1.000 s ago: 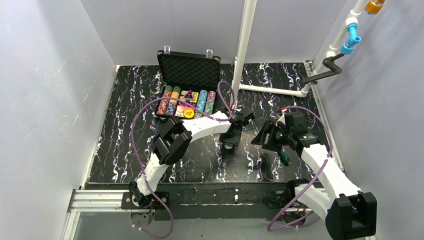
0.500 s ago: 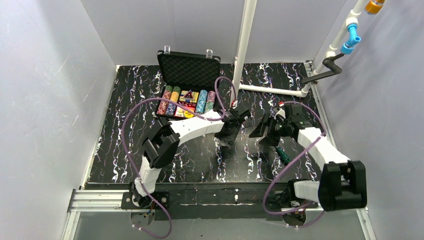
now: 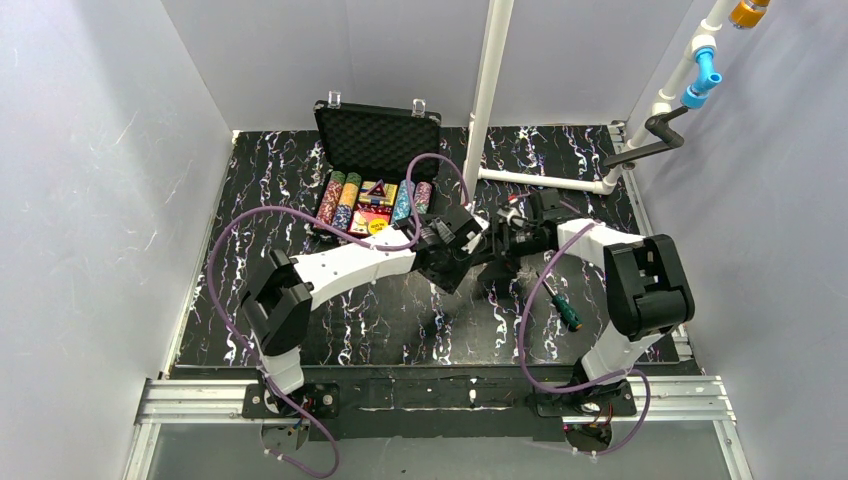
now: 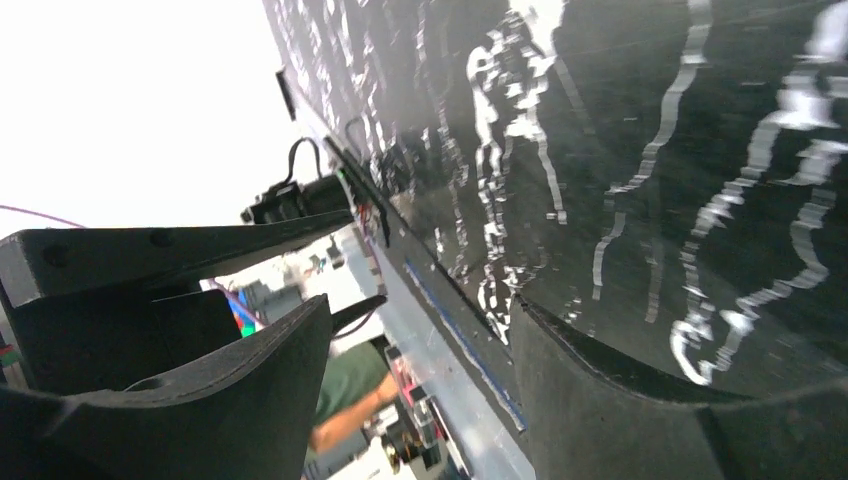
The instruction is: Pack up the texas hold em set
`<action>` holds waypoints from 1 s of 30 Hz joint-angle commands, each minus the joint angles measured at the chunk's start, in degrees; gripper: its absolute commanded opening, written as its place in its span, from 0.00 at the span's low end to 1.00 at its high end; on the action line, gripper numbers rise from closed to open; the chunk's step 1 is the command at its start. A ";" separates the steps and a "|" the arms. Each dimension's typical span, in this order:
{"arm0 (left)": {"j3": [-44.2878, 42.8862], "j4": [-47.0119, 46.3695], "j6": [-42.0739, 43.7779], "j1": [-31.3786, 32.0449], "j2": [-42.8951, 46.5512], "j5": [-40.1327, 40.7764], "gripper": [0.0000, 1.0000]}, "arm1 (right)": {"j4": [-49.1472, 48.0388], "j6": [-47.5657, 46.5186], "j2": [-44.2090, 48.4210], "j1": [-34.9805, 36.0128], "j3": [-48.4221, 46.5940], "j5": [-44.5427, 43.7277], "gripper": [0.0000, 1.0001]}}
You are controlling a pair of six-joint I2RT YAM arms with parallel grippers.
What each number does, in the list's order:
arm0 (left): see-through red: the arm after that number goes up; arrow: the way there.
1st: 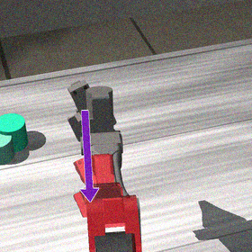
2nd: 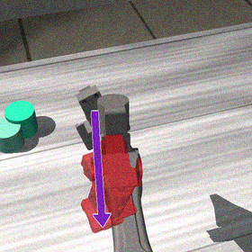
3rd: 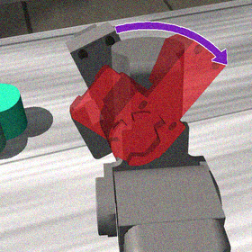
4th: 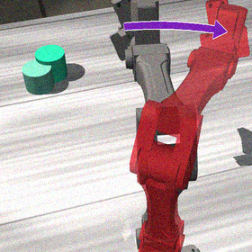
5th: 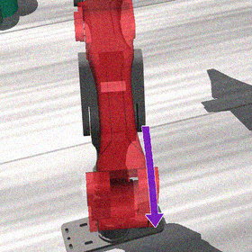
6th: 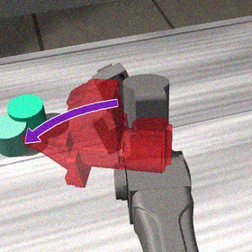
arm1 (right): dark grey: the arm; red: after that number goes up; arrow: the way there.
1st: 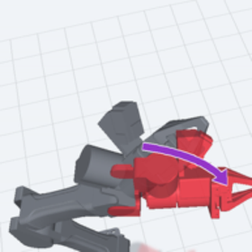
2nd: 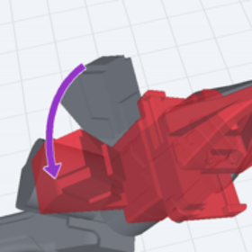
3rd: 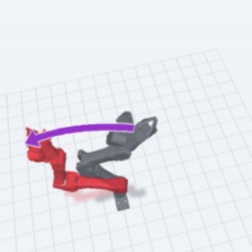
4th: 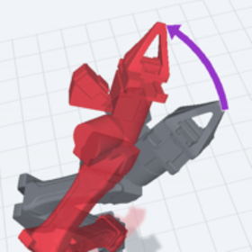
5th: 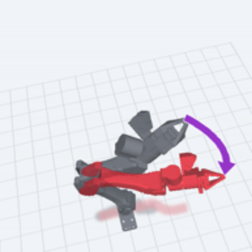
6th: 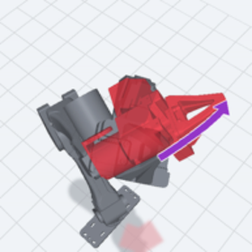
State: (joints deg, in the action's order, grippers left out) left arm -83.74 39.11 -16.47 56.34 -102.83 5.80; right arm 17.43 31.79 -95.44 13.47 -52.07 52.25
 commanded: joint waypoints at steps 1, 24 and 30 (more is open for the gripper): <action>2.18 -1.52 3.59 -0.26 4.64 -3.94 0.13 | -7.68 4.44 -0.93 4.66 -1.45 7.34 0.72; 5.24 -2.63 4.11 -0.26 7.89 -5.56 0.09 | -22.36 12.17 -6.53 13.52 3.97 11.18 0.28; 5.98 -2.03 2.65 -0.26 9.27 -2.95 0.15 | -24.12 12.76 -2.89 14.33 5.48 10.59 0.01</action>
State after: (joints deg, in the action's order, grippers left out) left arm -78.35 36.25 -13.04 56.34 -98.04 0.89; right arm -3.88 43.99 -101.65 27.03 -48.45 62.52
